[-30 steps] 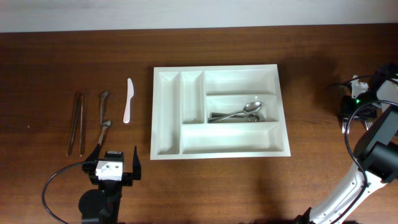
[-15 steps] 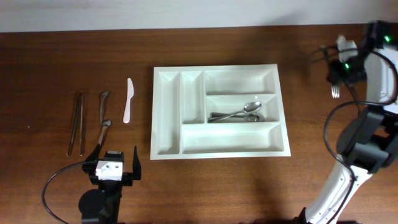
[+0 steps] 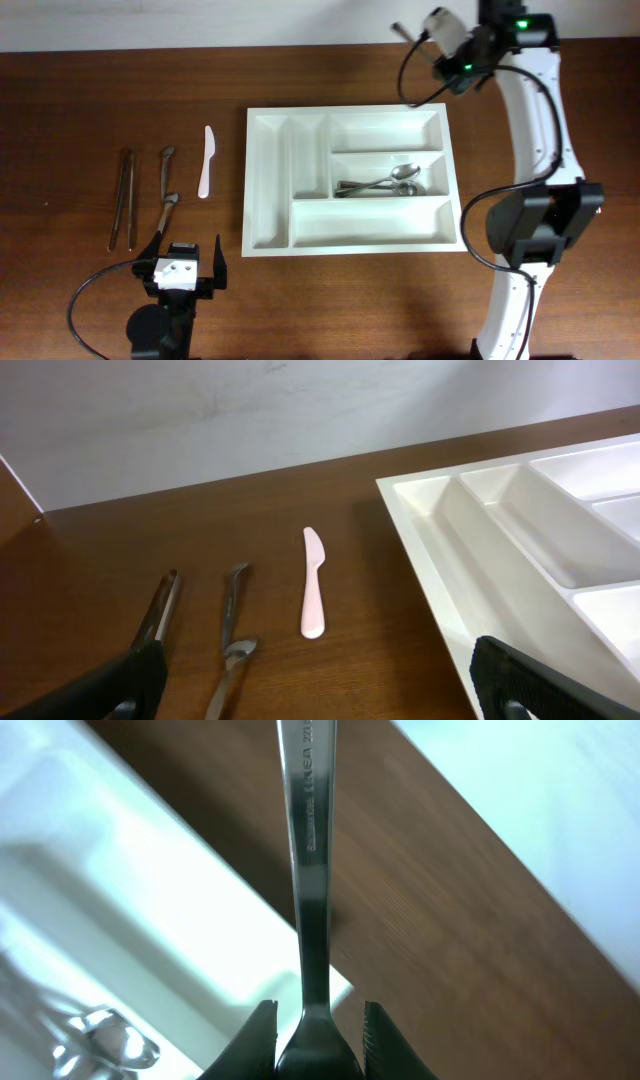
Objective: Pack container
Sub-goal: 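Carry the fork into the tray's upper right compartment and release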
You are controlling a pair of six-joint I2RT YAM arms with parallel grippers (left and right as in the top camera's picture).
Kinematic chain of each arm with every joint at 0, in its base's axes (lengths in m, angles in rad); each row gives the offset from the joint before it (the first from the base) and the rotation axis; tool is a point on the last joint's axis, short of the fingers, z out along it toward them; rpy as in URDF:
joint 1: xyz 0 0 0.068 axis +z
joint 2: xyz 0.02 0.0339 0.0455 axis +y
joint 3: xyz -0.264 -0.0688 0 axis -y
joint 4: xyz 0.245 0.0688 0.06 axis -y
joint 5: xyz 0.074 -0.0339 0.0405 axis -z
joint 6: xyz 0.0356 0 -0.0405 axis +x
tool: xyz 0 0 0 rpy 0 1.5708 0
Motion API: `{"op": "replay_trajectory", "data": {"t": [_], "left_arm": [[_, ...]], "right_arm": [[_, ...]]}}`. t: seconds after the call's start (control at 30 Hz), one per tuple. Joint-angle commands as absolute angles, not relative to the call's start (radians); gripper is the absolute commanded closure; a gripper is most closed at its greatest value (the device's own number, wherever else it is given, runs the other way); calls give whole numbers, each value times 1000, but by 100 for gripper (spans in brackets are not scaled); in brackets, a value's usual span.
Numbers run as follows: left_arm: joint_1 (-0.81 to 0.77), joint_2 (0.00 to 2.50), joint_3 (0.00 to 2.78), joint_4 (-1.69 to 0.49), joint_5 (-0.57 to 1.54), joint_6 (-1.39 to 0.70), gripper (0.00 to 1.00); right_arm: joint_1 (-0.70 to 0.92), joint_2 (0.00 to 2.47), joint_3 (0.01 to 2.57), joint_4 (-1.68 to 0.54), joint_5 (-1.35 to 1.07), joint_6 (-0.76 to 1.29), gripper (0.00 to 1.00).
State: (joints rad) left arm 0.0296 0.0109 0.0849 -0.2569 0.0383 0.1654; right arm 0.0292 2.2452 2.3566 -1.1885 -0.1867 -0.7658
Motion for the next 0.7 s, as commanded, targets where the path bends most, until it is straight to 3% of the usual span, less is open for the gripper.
{"op": "replay_trajectory", "data": {"t": [0.0,0.43,0.67], "left_arm": [[36,7,80,-257,46,181,1],[36,7,80,-257,46,181,1],[36,7,80,-257,46,181,1]], "right_arm": [[84,2229,2380,-1218,-234,-968,96],[104,2232,2218,-1245,-307,-1227,96],[103,2232,1996,-1079,-303,-1227,96]]}}
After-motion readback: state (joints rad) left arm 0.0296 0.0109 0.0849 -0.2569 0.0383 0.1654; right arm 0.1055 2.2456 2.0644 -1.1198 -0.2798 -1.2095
